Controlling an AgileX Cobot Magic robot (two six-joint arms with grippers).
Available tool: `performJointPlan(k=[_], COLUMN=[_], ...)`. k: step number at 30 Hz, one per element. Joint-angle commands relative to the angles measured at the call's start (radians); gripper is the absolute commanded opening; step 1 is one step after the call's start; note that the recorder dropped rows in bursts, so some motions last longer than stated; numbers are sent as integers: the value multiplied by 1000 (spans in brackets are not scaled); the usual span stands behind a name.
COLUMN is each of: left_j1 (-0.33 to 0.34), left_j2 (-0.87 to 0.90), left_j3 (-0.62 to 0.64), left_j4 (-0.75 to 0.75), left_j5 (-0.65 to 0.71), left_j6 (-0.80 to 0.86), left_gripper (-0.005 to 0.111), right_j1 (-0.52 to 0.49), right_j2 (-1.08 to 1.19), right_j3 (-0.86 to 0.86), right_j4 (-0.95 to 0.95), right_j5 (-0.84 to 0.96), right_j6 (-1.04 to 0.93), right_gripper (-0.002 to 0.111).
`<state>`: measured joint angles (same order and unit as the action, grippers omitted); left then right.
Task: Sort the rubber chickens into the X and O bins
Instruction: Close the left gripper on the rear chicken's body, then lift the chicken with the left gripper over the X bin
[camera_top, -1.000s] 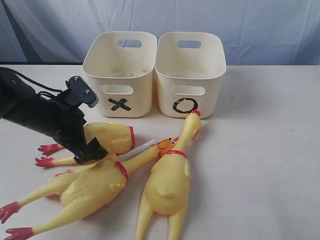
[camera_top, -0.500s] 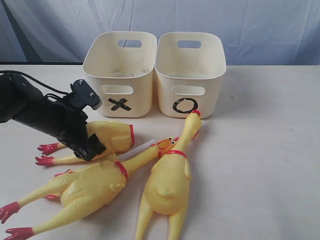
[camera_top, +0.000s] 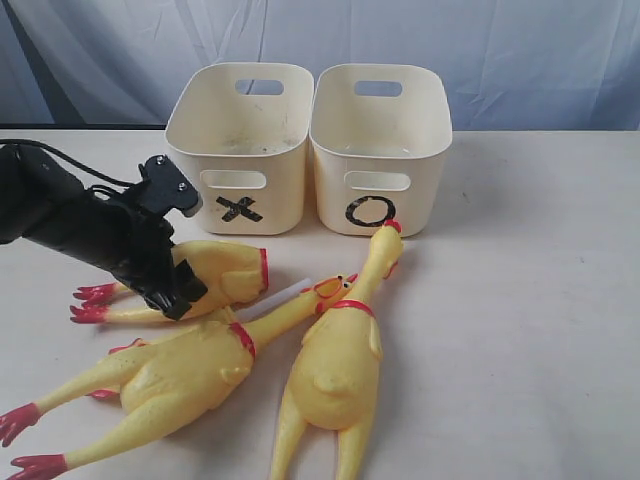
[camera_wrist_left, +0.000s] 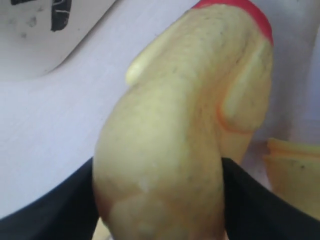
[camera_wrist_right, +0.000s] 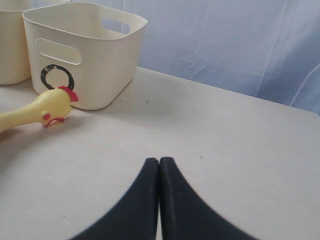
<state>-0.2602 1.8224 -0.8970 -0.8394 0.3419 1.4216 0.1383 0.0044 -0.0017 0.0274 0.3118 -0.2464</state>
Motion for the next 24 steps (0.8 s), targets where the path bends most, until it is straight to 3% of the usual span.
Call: performJointPlan(k=[1, 5, 11, 16, 24], left_j1=[-11, -11, -11, -11, -11], left_j2=[-64, -148, -273, -351, -403], left_j3=[2, 2, 2, -2, -126], left_j4=[4, 43, 174, 245, 277], left_j5=[24, 63, 90, 98, 139], left_j6=[3, -62, -332, -435, -638], left_gripper=[0, 0, 0, 0, 0], right_j1=[4, 4, 4, 4, 4], right_j2=[-4, -4, -4, -4, -4], right_j3=[2, 2, 2, 2, 2], right_j4=[1, 1, 1, 1, 1], right_j5=[-7, -7, -7, -7, -7], right_j6=[-4, -4, -4, -4, -4], right_gripper=[0, 0, 0, 0, 0])
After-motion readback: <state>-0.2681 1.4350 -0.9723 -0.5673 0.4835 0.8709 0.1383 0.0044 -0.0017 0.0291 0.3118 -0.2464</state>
